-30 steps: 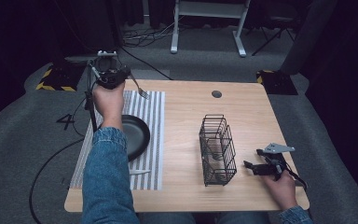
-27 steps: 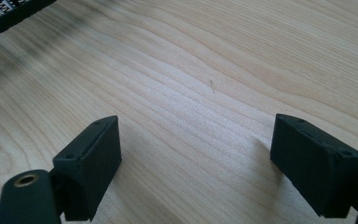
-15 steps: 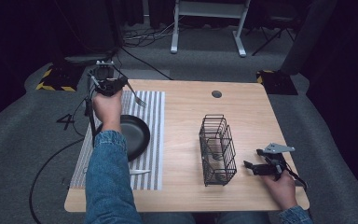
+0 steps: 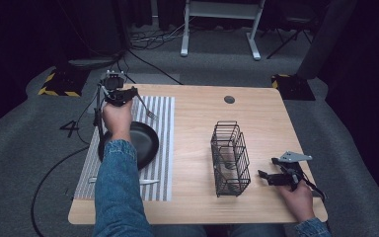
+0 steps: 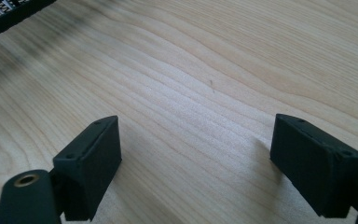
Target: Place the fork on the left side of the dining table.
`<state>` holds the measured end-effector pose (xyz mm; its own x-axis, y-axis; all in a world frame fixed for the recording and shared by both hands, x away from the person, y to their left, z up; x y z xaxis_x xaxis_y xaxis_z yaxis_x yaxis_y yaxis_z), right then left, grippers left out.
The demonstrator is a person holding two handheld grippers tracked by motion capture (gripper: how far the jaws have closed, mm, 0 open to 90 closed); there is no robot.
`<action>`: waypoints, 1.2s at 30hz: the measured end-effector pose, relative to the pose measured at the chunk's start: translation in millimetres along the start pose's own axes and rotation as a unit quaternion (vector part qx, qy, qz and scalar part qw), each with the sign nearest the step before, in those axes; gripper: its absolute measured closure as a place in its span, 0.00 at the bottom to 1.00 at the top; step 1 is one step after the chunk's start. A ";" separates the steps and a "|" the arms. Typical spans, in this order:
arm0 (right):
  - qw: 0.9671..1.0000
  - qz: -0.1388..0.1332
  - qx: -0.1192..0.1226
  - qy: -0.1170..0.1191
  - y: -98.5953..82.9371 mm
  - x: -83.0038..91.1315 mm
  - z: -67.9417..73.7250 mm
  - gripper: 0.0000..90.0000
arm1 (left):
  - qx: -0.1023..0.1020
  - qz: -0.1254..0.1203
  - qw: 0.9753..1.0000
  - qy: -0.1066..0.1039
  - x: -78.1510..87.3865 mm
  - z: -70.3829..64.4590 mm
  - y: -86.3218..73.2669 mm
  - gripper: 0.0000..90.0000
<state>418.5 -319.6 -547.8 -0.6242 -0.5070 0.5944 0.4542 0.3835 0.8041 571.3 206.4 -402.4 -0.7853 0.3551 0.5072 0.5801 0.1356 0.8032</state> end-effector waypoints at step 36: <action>1.000 -0.001 0.000 -0.001 0.1 0.0 -0.4 0.19 | 0.028 0.003 0.998 0.051 -20.7 47.4 -14.1 0.65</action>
<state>418.8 -319.8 -547.7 -0.6266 -0.5055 0.5932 0.4535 0.3825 0.8050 589.6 241.0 -439.0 -0.7977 0.2610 0.5436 0.5941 0.1857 0.7827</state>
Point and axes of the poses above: each handheld gripper's, and its own axes: x roughly backward along the jaws, y roughly out of its top, z roughly to its left, the point moved 6 cm from there along -x, roughly forward along the jaws, and after that the axes turned 6 degrees about -z, right-handed, at the moved point
